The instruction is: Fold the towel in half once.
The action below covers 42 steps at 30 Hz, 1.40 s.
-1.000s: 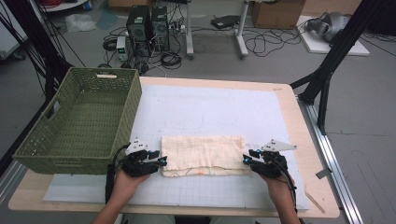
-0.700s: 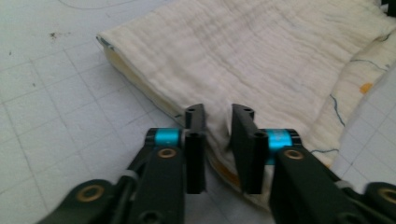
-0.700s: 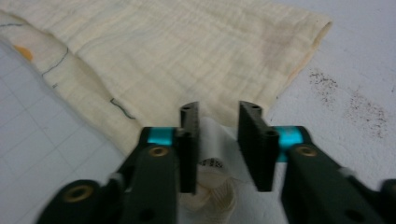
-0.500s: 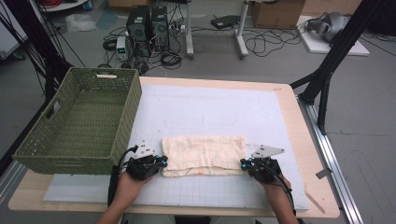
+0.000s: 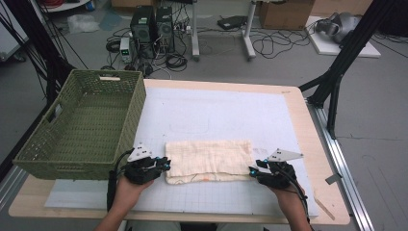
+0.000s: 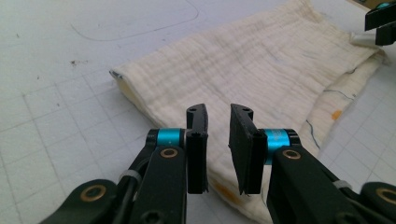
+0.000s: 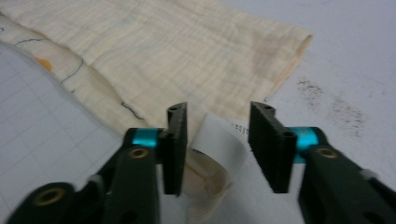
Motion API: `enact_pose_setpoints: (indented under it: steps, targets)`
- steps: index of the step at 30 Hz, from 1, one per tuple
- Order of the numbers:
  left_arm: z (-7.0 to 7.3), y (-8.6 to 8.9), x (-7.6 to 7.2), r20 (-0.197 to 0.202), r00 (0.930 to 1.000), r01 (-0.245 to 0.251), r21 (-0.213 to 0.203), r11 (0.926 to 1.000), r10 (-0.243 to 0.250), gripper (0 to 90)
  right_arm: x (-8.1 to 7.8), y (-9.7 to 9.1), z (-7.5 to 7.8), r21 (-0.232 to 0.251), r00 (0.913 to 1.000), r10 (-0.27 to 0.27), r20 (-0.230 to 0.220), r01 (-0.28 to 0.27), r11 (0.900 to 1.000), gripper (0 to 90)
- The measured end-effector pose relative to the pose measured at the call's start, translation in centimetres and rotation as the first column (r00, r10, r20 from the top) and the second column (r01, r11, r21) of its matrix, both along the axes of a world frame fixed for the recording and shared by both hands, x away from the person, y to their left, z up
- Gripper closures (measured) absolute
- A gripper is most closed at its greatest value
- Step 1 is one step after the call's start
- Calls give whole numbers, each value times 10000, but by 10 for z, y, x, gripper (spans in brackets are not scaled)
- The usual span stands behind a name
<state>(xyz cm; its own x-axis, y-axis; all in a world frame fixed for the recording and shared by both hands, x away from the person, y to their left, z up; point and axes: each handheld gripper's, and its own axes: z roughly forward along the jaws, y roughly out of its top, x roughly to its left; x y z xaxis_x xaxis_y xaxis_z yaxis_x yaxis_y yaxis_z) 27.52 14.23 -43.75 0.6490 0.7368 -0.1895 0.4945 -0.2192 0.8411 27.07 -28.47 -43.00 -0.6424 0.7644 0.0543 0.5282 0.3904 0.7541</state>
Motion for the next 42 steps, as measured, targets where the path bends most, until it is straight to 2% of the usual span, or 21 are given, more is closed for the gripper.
enact_pose_setpoints:
  steps: [1,4,5,7,9,14,17,19,20,22,23,25,27,30,33,38,40,42]
  targets:
    - [-1,0,1,-46,10000,-6,-17,10000,6,764,1,2,-2,7,9998,125,-167,-125,9999,516]
    - [-4,-1,1,-221,9998,11,36,10000,-10,754,3,10,-8,-669,9981,487,-391,-512,9964,529]
    - [-4,-1,1,-216,9997,63,104,9999,-61,740,2,12,-9,-887,9982,498,-331,-526,9947,562]
    - [-3,-2,0,-182,9998,107,219,9997,-103,705,2,11,-7,-1150,9987,474,-207,-495,9921,711]
    - [-2,-3,-1,-109,9995,286,131,9995,-284,686,2,8,-7,-1023,9990,398,-178,-414,9939,820]
    - [-1,-7,-7,184,9953,945,238,9952,-950,664,0,9,-3,-927,9992,372,166,-355,9951,849]
    - [-3,-12,-9,247,9906,1335,516,9897,-1349,625,0,9,-1,-760,9991,331,271,-310,9966,847]
    - [-6,-17,-9,164,9894,1430,747,9869,-1446,580,0,9,0,-724,9990,341,292,-319,9969,845]
    - [-8,-20,-9,135,9882,1500,1060,9830,-1523,579,0,9,0,-709,9990,340,279,-319,9970,844]
    - [-11,-25,-9,116,9887,1459,1469,9783,-1492,603,0,9,-1,-660,9992,321,245,-304,9974,841]
    - [-12,-27,-9,179,9888,1432,1710,9748,-1484,648,0,9,-1,-647,9993,306,237,-290,9975,840]
    - [-12,-27,-9,321,9881,1423,1818,9730,-1505,785,0,8,0,-613,9993,293,253,-277,9977,839]
    - [-9,-26,-10,508,9873,1397,1712,9753,-1504,851,0,8,0,-588,9994,270,235,-256,9979,839]
    - [-4,-21,-11,650,9868,1396,1234,9825,-1484,855,-1,7,1,-544,9993,278,262,-263,9982,839]
    - [2,-16,-13,845,9857,1384,867,9866,-1457,850,-2,6,3,-455,9990,249,368,-232,9987,839]
    - [8,-11,-19,893,9836,1515,628,9865,-1567,855,-7,4,10,-355,9981,401,460,-385,9986,839]
    - [7,-10,-22,782,9825,1639,686,9841,-1690,854,-10,4,11,-276,9984,447,344,-438,9987,839]
    - [4,-10,-26,575,9810,1802,865,9798,-1855,855,-13,4,9,-431,9979,623,182,-615,9972,839]
